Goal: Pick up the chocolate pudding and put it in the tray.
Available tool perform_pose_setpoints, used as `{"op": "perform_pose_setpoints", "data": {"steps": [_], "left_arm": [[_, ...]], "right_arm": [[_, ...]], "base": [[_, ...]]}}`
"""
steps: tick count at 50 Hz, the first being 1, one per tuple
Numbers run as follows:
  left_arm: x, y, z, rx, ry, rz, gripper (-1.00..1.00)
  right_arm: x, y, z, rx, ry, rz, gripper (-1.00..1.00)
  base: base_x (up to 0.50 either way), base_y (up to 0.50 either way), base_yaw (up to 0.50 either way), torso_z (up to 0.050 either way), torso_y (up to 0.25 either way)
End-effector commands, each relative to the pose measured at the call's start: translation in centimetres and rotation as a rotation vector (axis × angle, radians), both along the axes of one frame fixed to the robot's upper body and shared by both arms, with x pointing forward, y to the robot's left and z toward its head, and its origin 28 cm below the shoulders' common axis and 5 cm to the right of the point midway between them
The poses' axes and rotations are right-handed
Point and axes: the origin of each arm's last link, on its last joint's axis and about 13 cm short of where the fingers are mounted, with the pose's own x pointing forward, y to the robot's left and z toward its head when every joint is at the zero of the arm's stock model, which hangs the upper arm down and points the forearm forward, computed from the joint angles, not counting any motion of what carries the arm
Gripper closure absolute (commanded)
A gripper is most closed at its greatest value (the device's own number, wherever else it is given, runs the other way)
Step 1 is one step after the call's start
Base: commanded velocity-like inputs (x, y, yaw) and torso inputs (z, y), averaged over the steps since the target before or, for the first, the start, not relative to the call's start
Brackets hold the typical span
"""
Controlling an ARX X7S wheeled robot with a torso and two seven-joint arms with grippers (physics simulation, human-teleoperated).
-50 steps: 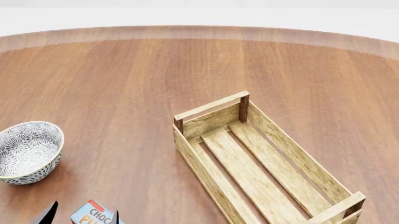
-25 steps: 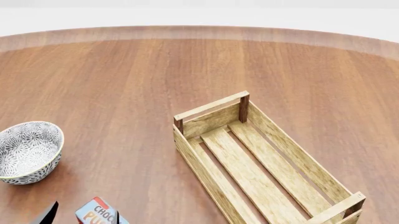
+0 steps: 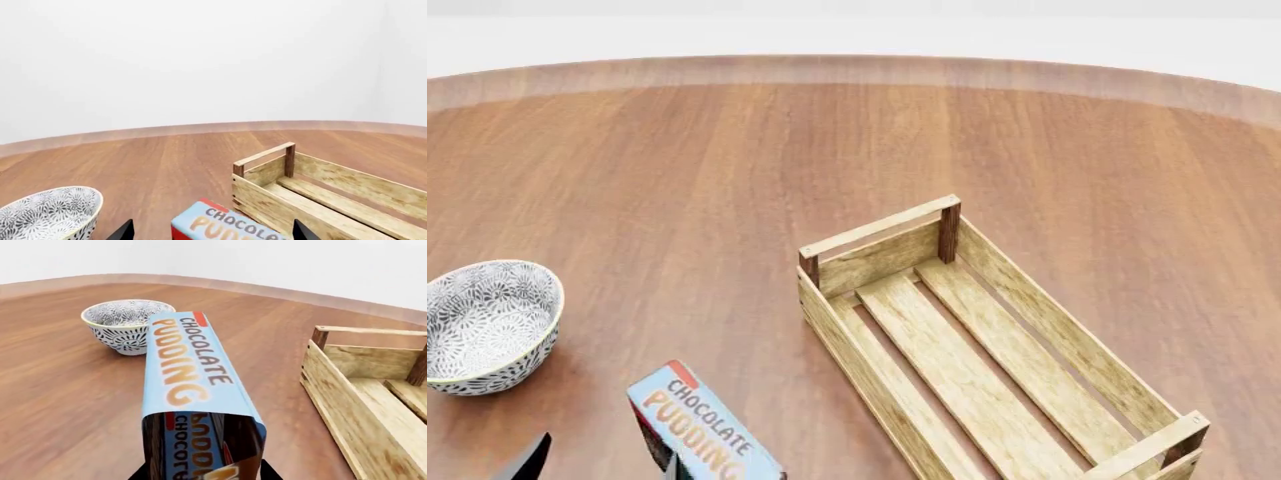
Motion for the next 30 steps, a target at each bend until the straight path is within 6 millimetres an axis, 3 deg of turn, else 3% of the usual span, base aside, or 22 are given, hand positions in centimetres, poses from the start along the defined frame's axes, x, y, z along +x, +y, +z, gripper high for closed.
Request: {"op": "perform_pose_setpoints", "data": {"steps": [1,14,30], "left_arm": [[0.1,0.2,-0.2,0.0,0.006,0.006,-1.0],[0.0,0.0,-0.3,0.003,0.006,0.003,-1.0],[0.1,0.0,-0.3,0.004,0.005,0.004,-1.0]], "right_arm": [[0.5,-1.2,2.7,-0.011,-0.073,-0.045,1.0],[1.1,-3.3,4.3,0.016,-0.115,-0.155,1.0],[1.8,-5.2,4.9,0.02,-0.14,-0.27,1.0]], "base": [[0.0,0.0,0.0,0.0,0.0],[0.0,0.0,0.0,0.0,0.0],[0.0,0.0,0.0,0.0,0.0]]}}
